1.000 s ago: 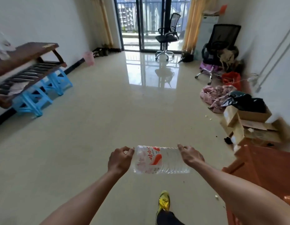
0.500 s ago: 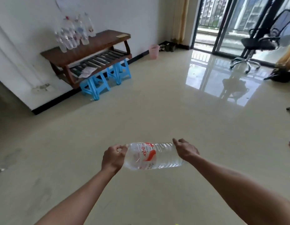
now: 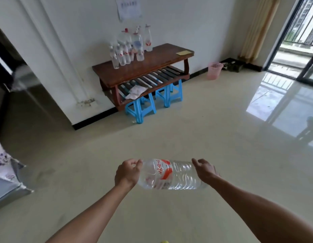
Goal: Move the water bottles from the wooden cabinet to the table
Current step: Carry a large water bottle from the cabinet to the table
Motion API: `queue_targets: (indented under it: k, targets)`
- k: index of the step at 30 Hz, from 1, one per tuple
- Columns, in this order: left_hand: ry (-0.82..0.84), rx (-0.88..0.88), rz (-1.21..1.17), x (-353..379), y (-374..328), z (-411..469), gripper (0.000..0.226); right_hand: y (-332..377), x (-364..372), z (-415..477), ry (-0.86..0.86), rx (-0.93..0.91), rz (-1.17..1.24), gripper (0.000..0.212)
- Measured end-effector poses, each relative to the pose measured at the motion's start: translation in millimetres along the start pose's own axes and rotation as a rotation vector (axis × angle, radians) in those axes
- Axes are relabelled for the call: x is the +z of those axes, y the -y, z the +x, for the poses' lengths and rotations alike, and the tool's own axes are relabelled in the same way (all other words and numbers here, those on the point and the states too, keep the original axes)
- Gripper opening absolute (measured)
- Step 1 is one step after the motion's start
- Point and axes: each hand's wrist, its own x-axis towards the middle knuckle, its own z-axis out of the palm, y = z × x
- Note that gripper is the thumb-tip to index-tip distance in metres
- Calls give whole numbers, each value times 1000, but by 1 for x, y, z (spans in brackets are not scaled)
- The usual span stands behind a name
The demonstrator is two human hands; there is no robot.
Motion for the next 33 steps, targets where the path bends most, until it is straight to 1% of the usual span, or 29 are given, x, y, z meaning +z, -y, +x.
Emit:
queue_targets:
  k: [3,5,8,12,14,18,21,24,27,30,33]
  targets:
    - [0,15,24,-13,-28,72,50,45,-11,46,-5,13,31,58]
    - [11,30,19,-11,-45,121,45,75,-21,86,-17,17,38,56]
    - [11,27,25,2,-67,184,39,109,-35,145,-24,10,29,55]
    - [24,12,27,33,-99,289,36,153,-47,255,-4,21,50,52]
    - [26,29,7,47,-119,343,37,179,-56,311,-3,12,60,51]
    - [-5,6,-20,62,-163,447,49,245,-89,412,9,6,77,45]
    - [-41,-12,-52,64,-194,510,46,293,-117,472,-1,-29,61,47]
    - [-43,-31,-108,66,-219,565,40,336,-138,527,11,-53,50,50]
    - [-59,-21,-113,69,-244,631,44,378,-154,586,16,-61,81,50]
    - [-69,1,-108,75,-268,705,39,421,-168,651,4,-56,97,51]
    - [-78,1,-142,88,-287,783,44,465,-182,719,-39,-66,117,47]
